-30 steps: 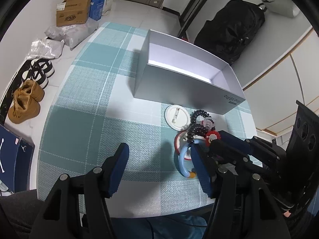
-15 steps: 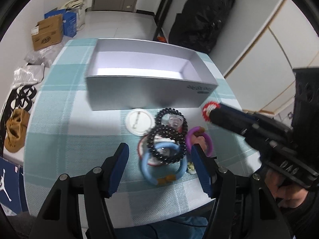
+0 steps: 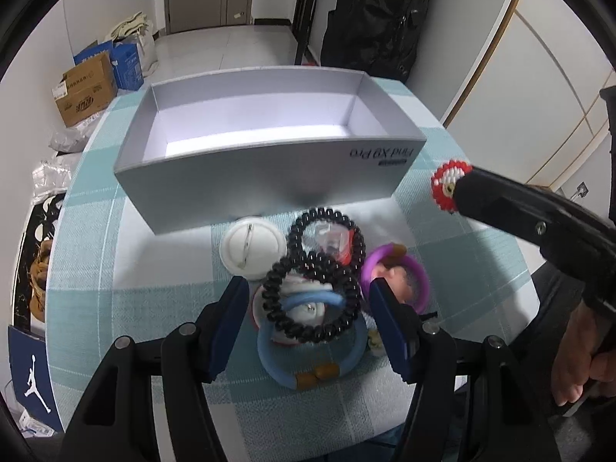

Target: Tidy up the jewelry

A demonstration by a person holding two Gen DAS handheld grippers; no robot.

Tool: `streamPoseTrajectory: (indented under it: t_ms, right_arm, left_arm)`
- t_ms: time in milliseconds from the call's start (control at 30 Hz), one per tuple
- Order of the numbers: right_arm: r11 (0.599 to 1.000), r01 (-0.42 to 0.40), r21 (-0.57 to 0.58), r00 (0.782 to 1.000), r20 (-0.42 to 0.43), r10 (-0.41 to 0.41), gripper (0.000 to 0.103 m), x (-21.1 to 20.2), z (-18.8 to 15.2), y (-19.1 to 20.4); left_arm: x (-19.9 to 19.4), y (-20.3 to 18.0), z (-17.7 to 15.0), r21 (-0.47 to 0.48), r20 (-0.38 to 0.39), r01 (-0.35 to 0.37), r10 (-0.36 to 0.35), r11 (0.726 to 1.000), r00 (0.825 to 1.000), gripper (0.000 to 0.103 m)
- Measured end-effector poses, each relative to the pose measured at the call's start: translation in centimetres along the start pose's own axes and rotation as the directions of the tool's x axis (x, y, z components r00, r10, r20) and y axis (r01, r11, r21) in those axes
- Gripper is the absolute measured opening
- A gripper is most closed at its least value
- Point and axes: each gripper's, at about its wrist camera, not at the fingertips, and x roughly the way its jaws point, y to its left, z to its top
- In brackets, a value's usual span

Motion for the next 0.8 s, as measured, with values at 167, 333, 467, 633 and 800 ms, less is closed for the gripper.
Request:
streamPoseTrajectory:
  t_ms: [167, 333, 467, 633, 800]
  right_arm:
    - [1.000, -0.003, 0.002, 1.000, 0.005, 0.003, 0.017, -0.21, -0.13, -0.01]
    - [1.000, -0.002, 0.009, 1.000, 0.007, 0.002, 0.017, -0.29, -0.08, -0.17]
    - [1.000, 0.000, 0.011, 1.000, 0.004, 0.000, 0.017, -0.24, -0.07, -0.16]
    - [1.000, 0.001, 0.004, 1.000, 0.003, -0.001, 0.018, -0.20, -0.11, -0.03]
    - [1.000, 0.006, 0.007, 1.000, 0.002, -0.006, 0.018, -0.21, -0.17, -0.12]
  left_arm:
    - [-0.26, -0.24, 0.23, 0.016, 0.030, -0.003, 0.003, 1.000, 1.000, 0.044]
    - [-0.10, -0.30, 0.33, 0.020, 0.021, 0.007, -0.008, 1.000, 1.000, 0.034]
    - [-0.15, -0.31, 0.22, 0.027, 0.024, -0.004, 0.003, 1.000, 1.000, 0.028]
    - [-0.11, -0.49, 0.28, 0.047, 0.030, -0.037, 0.036, 0.998, 0.999, 0.020]
    - [-0.44, 0.03, 0.59, 0.024, 0.037, -0.003, 0.002, 1.000, 0.999, 0.005]
